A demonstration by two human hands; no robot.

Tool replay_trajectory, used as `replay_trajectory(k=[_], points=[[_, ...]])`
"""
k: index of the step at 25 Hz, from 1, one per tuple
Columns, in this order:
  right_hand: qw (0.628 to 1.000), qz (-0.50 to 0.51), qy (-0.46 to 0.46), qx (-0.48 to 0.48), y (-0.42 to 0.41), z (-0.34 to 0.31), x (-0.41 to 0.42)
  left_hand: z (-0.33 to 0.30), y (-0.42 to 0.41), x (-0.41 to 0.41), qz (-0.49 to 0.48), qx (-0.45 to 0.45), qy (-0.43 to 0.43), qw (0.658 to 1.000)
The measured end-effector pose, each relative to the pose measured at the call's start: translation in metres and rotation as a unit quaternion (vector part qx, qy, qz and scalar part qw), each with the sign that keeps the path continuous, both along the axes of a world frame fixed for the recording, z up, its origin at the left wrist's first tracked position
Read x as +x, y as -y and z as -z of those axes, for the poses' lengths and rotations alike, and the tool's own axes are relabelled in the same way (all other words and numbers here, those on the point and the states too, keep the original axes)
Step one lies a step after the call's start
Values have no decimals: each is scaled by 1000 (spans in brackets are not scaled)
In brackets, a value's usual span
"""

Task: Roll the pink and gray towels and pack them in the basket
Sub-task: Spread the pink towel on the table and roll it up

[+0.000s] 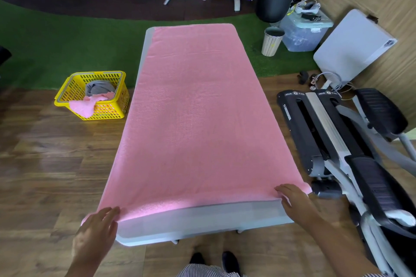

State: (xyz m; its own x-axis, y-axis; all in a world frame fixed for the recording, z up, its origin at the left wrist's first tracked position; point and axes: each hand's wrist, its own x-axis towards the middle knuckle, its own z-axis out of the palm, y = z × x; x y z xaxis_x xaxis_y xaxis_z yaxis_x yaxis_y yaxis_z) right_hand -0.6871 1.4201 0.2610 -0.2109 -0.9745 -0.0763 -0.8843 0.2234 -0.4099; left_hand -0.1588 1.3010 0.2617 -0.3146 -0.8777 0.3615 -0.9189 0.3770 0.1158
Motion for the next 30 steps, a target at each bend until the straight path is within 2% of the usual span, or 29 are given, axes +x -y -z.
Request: replay_trajectory(k=[10, 13, 16, 20, 23, 26, 30], points=[[1000, 18, 20, 7, 0, -14, 2, -1, 0, -10, -24, -34, -22, 999], [999, 22, -8, -24, 2, -17, 2, -5, 1, -19, -69, 16, -16, 997], [997, 17, -49, -49, -4, -13, 2, -3, 1, -21, -101, 88, -49, 990], [999, 37, -8, -29, -15, -5, -2, 11, 2, -13, -48, 108, -45, 992], [999, 42, 3, -14, -16, -4, -5, 9, 12, -18, -26, 58, -41, 997], [998, 67, 16, -8, -12, -5, -3, 4, 17, -27, 47, 6, -36, 998], [999, 15, 30, -18, -8, 1, 20, 3, 13, 4, 24, 22, -4, 999]])
